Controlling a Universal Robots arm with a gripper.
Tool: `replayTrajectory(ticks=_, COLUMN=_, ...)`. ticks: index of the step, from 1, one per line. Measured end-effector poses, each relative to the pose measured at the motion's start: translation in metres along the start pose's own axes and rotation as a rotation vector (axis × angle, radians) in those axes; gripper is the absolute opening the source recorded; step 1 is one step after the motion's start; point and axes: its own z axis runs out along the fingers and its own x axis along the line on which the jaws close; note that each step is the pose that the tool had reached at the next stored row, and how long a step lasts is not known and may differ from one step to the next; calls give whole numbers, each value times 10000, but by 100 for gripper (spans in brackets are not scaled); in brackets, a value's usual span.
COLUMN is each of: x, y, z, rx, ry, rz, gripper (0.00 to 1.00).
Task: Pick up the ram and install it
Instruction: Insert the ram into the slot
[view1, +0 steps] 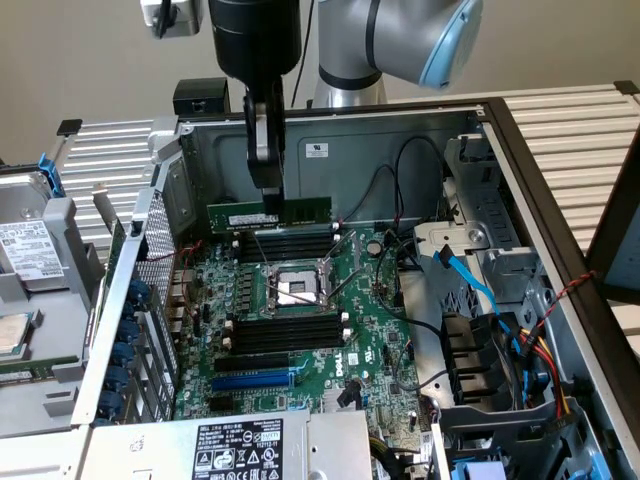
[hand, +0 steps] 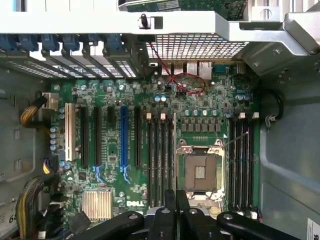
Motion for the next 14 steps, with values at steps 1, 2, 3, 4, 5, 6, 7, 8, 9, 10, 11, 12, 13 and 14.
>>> replayTrajectory(ticks=1, x=0, y=0, z=19, rx=-2, ry=0, rz=153, gripper=13)
replayTrajectory(ticks=2, x=0, y=0, z=36, rx=-3, ry=-2, rz=292, gripper=13)
replayTrajectory(ticks=3, x=0, y=0, z=55, rx=-4, ry=-2, rz=437, gripper=13)
replayTrajectory(ticks=4, x=-1, y=0, z=74, rx=-5, ry=-2, rz=580, gripper=13)
replayTrajectory(ticks=5, x=0, y=0, z=91, rx=-7, ry=-3, rz=672, gripper=13)
replayTrajectory(ticks=6, x=3, y=-3, z=109, rx=-8, ry=-11, rz=706, gripper=13)
replayTrajectory(ticks=7, x=5, y=-3, z=125, rx=-10, ry=-46, rz=710, gripper=13)
replayTrajectory(ticks=8, x=15, y=-4, z=140, rx=-17, ry=-85, rz=712, gripper=13)
replayTrajectory(ticks=9, x=29, y=-8, z=159, rx=-18, ry=-111, rz=715, gripper=13)
replayTrajectory(ticks=10, x=44, y=-14, z=179, rx=-19, ry=-130, rz=716, gripper=13)
replayTrajectory(ticks=11, x=59, y=-22, z=195, rx=-21, ry=-141, rz=717, gripper=13)
replayTrajectory(ticks=12, x=74, y=-30, z=214, rx=-20, ry=-155, rz=718, gripper=13)
replayTrajectory(ticks=13, x=88, y=-37, z=233, rx=-24, ry=-171, rz=718, gripper=13)
replayTrajectory(ticks=14, x=102, y=-44, z=251, rx=-26, ry=-187, rz=719, gripper=13)
